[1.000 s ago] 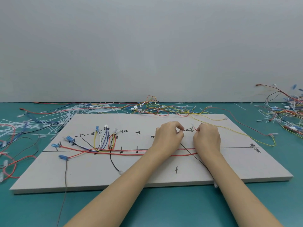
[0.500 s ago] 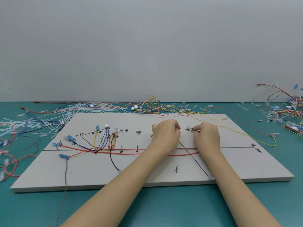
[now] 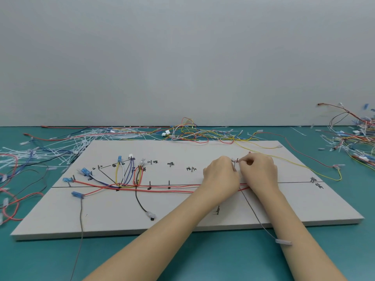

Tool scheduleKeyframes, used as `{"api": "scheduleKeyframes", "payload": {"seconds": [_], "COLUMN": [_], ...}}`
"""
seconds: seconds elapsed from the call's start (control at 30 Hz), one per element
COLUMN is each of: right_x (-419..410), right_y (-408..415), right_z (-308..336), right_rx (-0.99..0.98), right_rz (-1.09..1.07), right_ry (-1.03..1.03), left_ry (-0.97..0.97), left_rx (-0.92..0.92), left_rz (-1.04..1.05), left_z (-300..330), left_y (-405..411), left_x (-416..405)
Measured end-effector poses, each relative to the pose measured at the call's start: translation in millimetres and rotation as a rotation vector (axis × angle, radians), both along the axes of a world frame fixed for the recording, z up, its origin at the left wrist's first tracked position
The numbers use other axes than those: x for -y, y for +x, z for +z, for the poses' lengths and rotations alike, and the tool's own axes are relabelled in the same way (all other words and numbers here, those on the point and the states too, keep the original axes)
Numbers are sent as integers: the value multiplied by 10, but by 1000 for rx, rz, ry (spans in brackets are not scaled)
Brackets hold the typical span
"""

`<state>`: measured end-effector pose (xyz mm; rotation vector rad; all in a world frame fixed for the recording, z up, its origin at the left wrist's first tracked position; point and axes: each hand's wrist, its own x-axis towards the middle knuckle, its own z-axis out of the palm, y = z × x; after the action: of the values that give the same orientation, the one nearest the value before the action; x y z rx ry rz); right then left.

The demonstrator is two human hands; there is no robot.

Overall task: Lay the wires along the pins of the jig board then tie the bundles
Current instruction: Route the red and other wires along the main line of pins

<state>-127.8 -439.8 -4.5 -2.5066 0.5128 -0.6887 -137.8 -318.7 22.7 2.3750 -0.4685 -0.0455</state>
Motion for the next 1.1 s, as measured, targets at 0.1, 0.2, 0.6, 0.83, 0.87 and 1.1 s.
{"api": "scheduleKeyframes", "payload": {"seconds": [0.1,0.2,0.6,0.83,0.87,1.1], "right_x": [11,14,78,101,111,125], "right_y": [-49,-80,-196,-186,-167,-111], "right_z": [75,108,216,193,178,132], "right_rx": [72,-13,-190,-204,-202,-132], "right_rz": [60,156,356,434,418,422], "right_ry": [222,353,387,346,343,212], "left_ry": [-61,-131,-173,-192,-160,-86], "left_rx": [-14,-15,-21,97,106,157], "left_rz": [-17,-65,-287,-173,-174,-324], "left_z": [-45,-49,136,116,86,-113], "left_y": [-65,-160,-504,-85,-27,232], "left_x": [5,0,-6,-156,-170,-232]}}
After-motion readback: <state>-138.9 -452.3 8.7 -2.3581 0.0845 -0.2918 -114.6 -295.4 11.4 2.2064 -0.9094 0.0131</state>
